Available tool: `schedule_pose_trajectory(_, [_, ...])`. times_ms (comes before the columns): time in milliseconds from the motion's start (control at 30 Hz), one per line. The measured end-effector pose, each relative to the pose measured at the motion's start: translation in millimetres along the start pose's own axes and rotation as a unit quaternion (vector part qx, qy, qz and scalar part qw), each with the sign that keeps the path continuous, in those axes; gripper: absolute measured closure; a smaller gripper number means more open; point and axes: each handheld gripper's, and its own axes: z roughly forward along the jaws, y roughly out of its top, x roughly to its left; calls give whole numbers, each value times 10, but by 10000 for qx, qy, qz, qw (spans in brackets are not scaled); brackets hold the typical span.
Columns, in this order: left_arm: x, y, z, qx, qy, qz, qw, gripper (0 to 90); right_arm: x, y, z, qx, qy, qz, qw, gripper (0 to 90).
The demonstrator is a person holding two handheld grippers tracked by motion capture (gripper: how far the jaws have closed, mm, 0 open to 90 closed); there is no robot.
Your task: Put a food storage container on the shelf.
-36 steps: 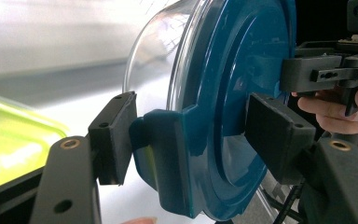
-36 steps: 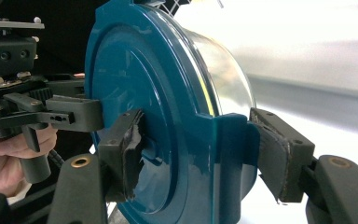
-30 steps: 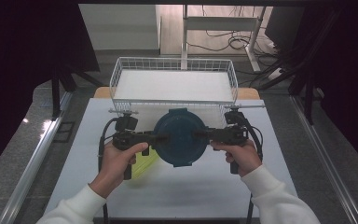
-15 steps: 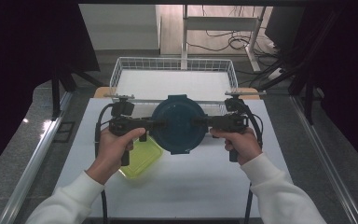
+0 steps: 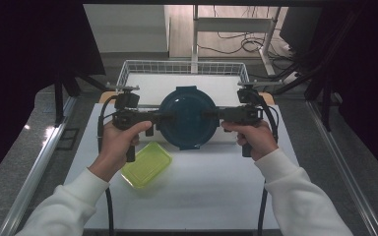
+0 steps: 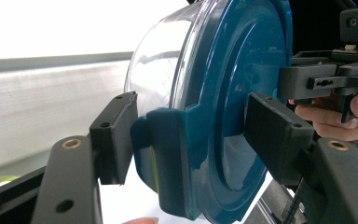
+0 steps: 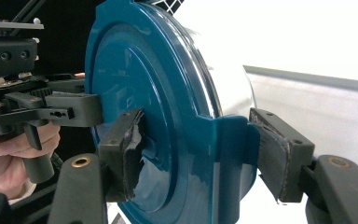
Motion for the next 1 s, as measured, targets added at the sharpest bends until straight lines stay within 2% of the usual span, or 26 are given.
schedule_pose_trajectory(400, [21, 303, -19, -64, 16, 84, 9999, 361, 15, 297, 5, -115, 18, -103, 9999, 374])
schedule_pose_trajectory(767, [133, 496, 50, -69, 10, 66, 10000, 361, -77, 500, 87, -127, 28, -130, 9998, 374])
schedule_pose_trajectory(1000, [198, 641, 98, -73, -7, 40, 10000, 361, -129, 637, 132, -108, 7, -56, 9999, 374])
